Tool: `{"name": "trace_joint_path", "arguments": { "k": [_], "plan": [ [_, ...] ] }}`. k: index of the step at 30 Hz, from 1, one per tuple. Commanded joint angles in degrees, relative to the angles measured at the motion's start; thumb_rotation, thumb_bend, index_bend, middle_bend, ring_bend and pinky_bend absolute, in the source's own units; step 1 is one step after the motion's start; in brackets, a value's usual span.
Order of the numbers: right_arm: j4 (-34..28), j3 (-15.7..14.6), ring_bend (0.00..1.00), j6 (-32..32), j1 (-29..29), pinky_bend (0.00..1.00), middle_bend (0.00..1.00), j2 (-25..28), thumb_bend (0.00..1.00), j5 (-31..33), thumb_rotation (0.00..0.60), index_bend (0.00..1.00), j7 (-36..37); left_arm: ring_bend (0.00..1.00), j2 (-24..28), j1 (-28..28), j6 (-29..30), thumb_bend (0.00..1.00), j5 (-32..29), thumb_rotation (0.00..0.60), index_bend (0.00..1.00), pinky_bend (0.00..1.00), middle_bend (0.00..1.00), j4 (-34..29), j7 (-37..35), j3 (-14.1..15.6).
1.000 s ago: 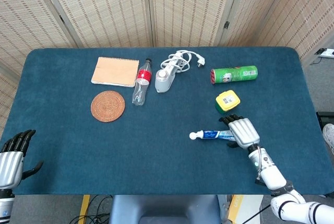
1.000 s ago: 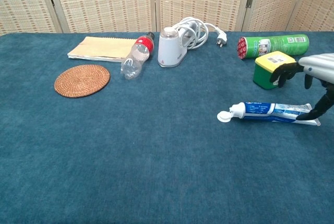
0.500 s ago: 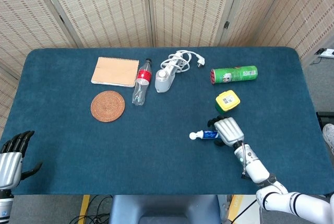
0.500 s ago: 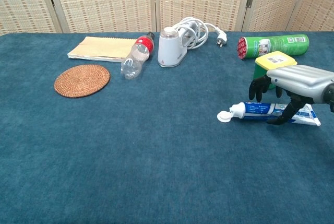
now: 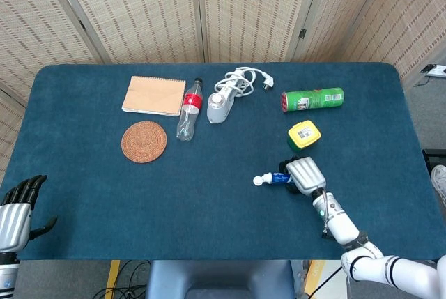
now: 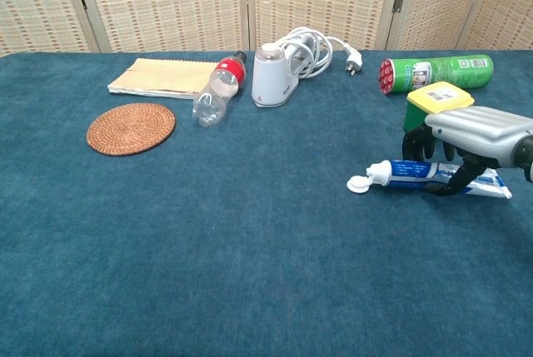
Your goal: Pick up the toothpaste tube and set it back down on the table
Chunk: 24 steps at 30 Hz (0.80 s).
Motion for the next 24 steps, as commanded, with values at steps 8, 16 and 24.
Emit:
{"name": "trace_joint_path", "arguments": {
  "k": [8, 16, 24],
  "plan": [
    [0.8, -0.4, 0.48, 0.0, 0.7, 0.58, 0.58, -0.8, 0.5, -0.5, 0.6, 0.58, 1.3, 0.15, -0.2, -0.2, -0.8, 0.24, -0.6, 0.6, 0.13, 0.22, 0.15, 0.6, -0.2, -0.2],
    [-2.0, 0.0, 0.56, 1.5, 2.0, 0.66, 0.65, 0.7, 0.62, -5.8, 0.6, 0.66, 9.6, 0.15, 2.1, -4.1, -5.3, 0.24, -2.3, 0.6, 0.13, 0.23, 0.15, -1.8, -4.5, -3.3],
    [-6.4, 0.4, 0.57, 1.0, 4.7, 0.67, 0.66, 2.1, 0.63, -10.4, 0.6, 0.67, 19.3, 0.15, 4.0, -8.7, -12.4, 0.22, -7.3, 0.6, 0.12, 0.22, 0.14, -6.8, -14.6, -7.8]
  ]
}}
